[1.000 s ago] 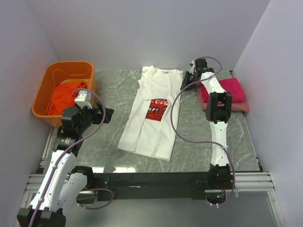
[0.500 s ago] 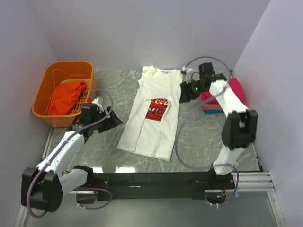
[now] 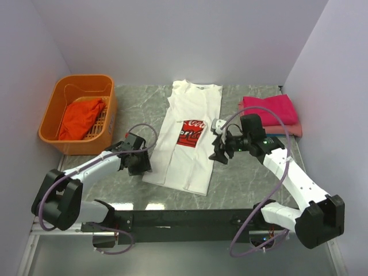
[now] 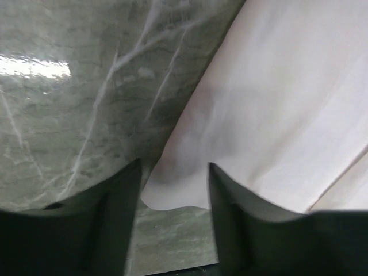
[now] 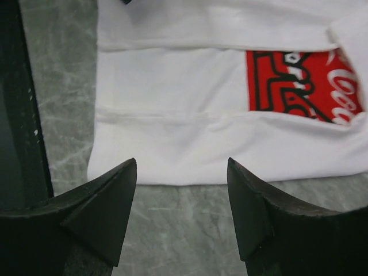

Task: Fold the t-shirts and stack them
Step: Fold the tshirt

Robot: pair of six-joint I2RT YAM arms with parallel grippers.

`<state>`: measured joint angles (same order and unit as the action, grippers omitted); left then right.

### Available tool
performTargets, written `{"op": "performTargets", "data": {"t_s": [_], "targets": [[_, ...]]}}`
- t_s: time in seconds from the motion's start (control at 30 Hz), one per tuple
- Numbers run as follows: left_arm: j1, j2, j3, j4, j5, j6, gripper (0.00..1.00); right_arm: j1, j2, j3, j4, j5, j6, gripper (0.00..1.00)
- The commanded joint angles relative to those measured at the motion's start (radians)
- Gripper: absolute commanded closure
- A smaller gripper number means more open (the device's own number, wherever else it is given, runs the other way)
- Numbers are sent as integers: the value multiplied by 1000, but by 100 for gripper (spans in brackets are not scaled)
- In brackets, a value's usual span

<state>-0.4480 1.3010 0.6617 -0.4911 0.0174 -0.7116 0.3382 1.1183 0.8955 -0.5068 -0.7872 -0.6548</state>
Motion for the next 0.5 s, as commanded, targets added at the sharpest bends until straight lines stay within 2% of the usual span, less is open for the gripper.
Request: {"op": "performTargets", "data": {"t_s": [0.0, 0.03, 0.07, 0.17, 0.2, 0.37, 0.47], "targets": [[-23, 53, 4, 28, -11, -49, 49, 15, -50, -39, -134, -104, -146, 29], [-24, 70, 3, 29, -7, -54, 54, 24, -76, -52, -145, -90, -172, 29], [-32, 98, 0, 39, 9, -58, 64, 47, -93, -65, -163, -61, -187, 29], [-41, 109, -14, 49, 32, -77, 84, 91, -109, -85, -194, -3, -224, 29], [-46, 100, -26, 48, 51, -84, 99, 117, -112, -92, -212, 20, -256, 29], [-121, -69, -88, 23, 87, -188, 99, 145, -158, -164, -292, 51, -465, 28], [-211, -144, -142, 25, 130, -259, 99, 180, -187, -211, -285, 52, -520, 28]]}}
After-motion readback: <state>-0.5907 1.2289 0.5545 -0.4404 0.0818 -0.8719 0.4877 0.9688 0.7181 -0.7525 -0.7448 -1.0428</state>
